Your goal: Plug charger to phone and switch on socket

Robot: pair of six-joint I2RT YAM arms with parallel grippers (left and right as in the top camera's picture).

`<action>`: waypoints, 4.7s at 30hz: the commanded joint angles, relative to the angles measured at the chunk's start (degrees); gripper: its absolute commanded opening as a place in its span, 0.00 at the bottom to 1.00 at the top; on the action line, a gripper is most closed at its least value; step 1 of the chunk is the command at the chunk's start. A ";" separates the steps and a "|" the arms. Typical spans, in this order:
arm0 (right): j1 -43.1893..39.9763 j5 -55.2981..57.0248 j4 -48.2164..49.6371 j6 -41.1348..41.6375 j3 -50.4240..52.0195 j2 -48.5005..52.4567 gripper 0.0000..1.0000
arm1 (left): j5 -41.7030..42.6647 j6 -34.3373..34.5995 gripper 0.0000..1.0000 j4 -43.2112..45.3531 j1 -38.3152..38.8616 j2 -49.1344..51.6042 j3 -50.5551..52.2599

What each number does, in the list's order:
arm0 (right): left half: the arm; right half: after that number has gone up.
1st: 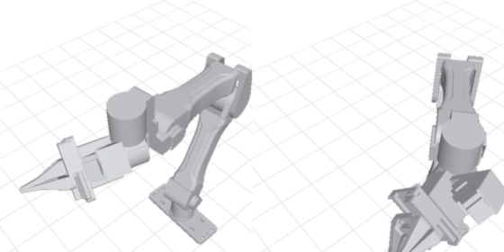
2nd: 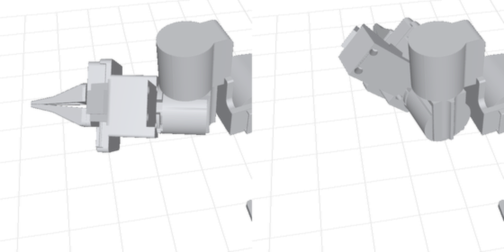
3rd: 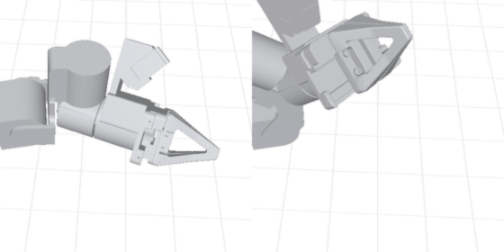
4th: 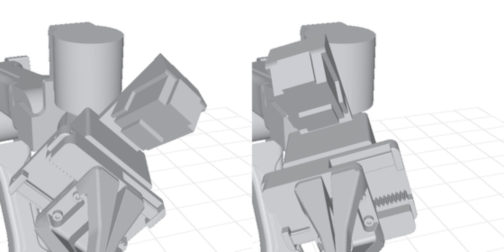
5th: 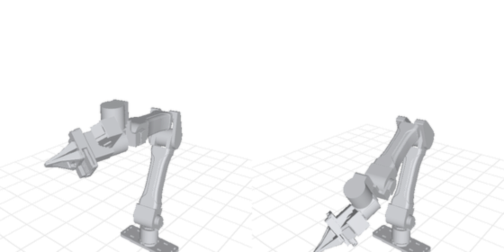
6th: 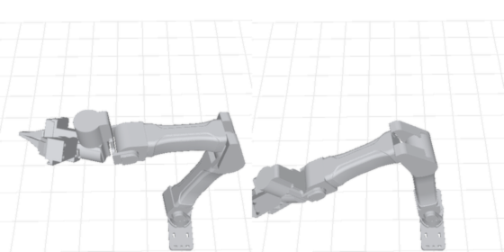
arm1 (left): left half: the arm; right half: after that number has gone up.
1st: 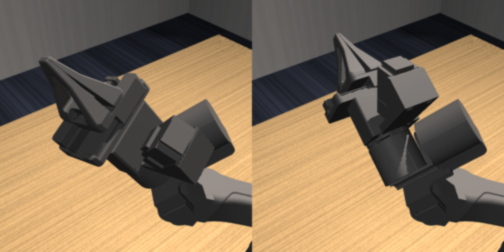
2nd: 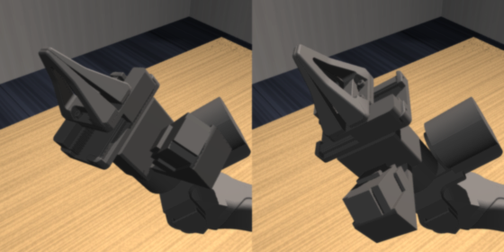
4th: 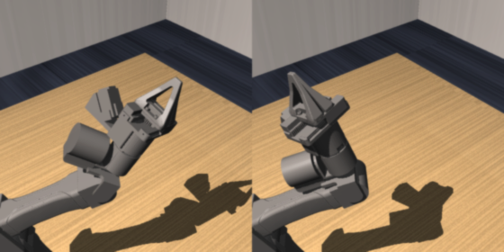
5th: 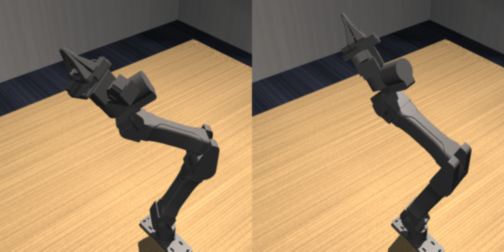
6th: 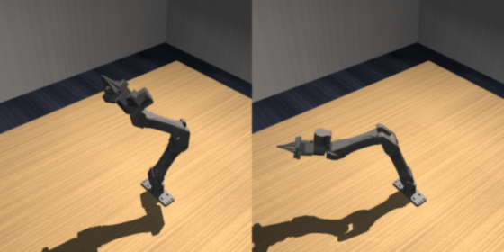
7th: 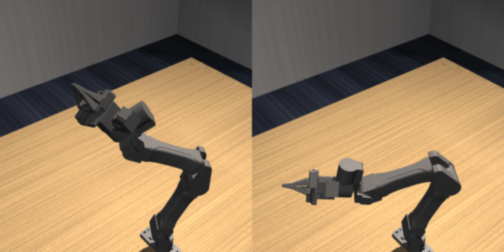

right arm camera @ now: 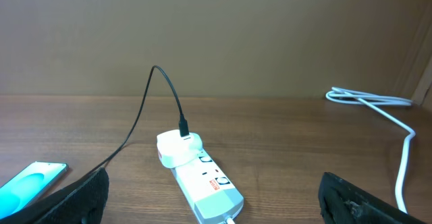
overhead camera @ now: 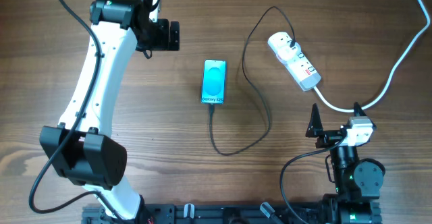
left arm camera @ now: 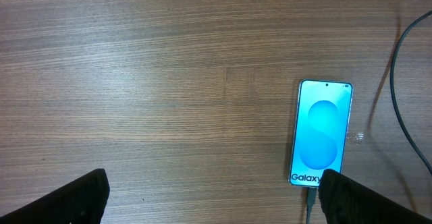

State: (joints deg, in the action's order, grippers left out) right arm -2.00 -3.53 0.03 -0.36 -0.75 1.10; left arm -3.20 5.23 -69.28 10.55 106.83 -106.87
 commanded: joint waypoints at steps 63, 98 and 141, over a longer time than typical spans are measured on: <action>-0.33 0.90 0.09 -0.98 0.48 -0.90 1.00 | 1.25 -0.48 1.00 -2.38 3.32 -14.51 6.29; -0.33 0.90 0.09 -0.98 0.48 -0.90 1.00 | 2.34 -0.55 1.00 37.00 -6.40 -83.87 72.35; -0.33 0.90 0.09 -0.96 0.48 -0.90 1.00 | 8.57 -0.28 1.00 37.35 -8.15 -89.22 72.39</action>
State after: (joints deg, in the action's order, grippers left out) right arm -2.00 -3.38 0.03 -0.36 -0.45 0.99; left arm 3.09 5.19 -31.92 2.83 17.93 -34.96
